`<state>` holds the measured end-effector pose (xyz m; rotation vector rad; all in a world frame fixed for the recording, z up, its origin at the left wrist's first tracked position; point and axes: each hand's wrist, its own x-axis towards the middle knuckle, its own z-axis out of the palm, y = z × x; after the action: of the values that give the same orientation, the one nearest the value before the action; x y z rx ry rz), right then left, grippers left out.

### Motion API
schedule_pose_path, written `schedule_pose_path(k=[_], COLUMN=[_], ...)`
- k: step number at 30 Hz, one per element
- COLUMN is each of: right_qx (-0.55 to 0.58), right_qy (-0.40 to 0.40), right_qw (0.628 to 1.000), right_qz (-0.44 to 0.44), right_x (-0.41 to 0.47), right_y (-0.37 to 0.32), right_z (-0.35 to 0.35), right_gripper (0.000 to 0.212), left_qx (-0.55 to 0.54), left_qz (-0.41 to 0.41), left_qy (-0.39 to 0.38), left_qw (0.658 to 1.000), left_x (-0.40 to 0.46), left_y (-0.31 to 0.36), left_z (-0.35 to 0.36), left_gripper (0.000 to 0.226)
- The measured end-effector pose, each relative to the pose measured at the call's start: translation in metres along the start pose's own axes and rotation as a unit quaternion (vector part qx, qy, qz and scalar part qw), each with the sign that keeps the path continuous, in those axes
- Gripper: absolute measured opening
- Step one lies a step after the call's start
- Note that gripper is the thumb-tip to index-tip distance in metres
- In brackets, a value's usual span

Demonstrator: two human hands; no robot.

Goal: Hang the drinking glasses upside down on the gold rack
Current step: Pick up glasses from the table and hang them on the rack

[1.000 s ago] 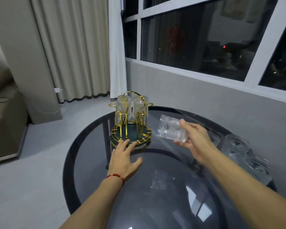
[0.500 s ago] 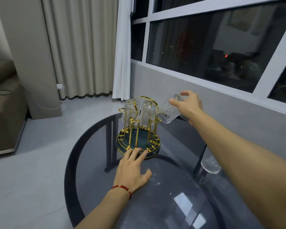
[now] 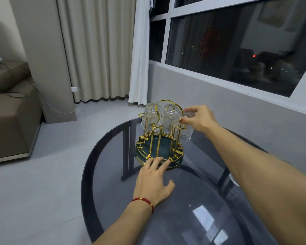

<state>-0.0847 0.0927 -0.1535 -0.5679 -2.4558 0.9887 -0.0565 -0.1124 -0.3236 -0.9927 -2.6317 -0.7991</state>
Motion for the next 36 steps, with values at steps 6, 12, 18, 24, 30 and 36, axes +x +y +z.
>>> schedule_pose_path(k=[6, 12, 18, 24, 30, 36], right_qx=[-0.028, -0.115, -0.127, -0.112, -0.058, -0.010], right_qy=[-0.044, -0.042, 0.002, 0.030, 0.092, 0.128], right_qw=[0.998, 0.986, 0.984, 0.991, 0.994, 0.988], right_qz=[-0.047, -0.110, -0.122, -0.064, 0.016, 0.090], right_x=[-0.003, -0.031, -0.117, -0.200, -0.218, -0.224], right_y=[0.006, 0.023, 0.062, 0.112, 0.134, 0.145], right_z=[0.009, -0.009, -0.035, -0.053, -0.074, -0.090], right_gripper=[0.065, 0.071, 0.053, 0.044, 0.043, 0.044], left_qx=[0.020, 0.025, 0.049, 0.063, -0.031, -0.141], left_qz=[0.005, 0.005, 0.001, -0.004, 0.037, -0.001], left_qy=[-0.003, -0.005, -0.030, -0.065, -0.048, -0.117], left_qw=[1.000, 1.000, 0.998, 0.996, 0.998, 0.983], left_x=[0.003, 0.000, -0.001, -0.006, -0.013, 0.045], left_y=[-0.003, 0.000, 0.018, 0.049, 0.120, 0.212], left_z=[0.002, 0.001, 0.000, 0.009, 0.019, 0.029], left_gripper=[0.068, 0.070, 0.076, 0.077, 0.072, 0.087])
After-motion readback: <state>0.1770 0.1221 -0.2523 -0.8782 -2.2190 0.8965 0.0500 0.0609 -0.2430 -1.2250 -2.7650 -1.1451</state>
